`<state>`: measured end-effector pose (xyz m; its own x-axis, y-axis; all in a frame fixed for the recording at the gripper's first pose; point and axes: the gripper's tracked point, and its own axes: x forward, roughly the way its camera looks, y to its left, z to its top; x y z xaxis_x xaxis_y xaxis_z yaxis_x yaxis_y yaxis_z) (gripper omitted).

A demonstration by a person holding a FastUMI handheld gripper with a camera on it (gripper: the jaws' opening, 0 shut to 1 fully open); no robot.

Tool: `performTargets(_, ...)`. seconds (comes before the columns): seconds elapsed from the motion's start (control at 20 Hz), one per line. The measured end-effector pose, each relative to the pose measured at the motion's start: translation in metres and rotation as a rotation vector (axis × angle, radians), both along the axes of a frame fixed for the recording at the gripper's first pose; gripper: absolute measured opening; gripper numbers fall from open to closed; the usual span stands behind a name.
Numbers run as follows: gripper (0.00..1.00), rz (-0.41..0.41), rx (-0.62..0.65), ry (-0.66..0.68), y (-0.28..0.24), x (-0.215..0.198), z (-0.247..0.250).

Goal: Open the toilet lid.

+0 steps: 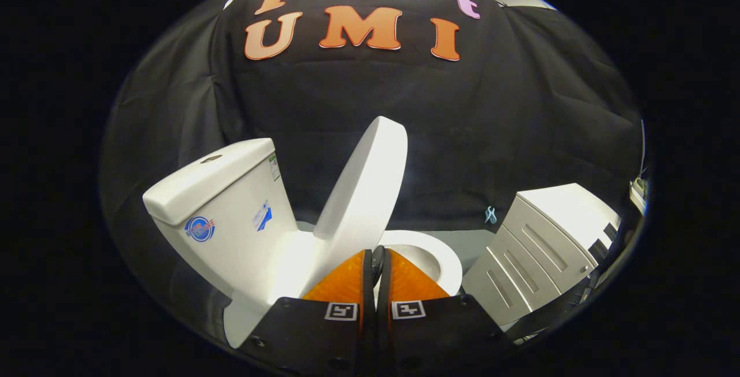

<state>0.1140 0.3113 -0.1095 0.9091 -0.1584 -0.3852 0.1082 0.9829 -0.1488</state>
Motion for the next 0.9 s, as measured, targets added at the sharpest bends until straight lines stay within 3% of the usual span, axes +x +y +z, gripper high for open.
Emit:
performTargets(0.55,0.08,0.061,-0.164,-0.059,0.090,0.005,0.019)
performTargets(0.75,0.08,0.039,-0.171,-0.085,0.116,0.009,0.017)
performTargets(0.9,0.08,0.094,-0.184,-0.083,0.147,0.010,0.014)
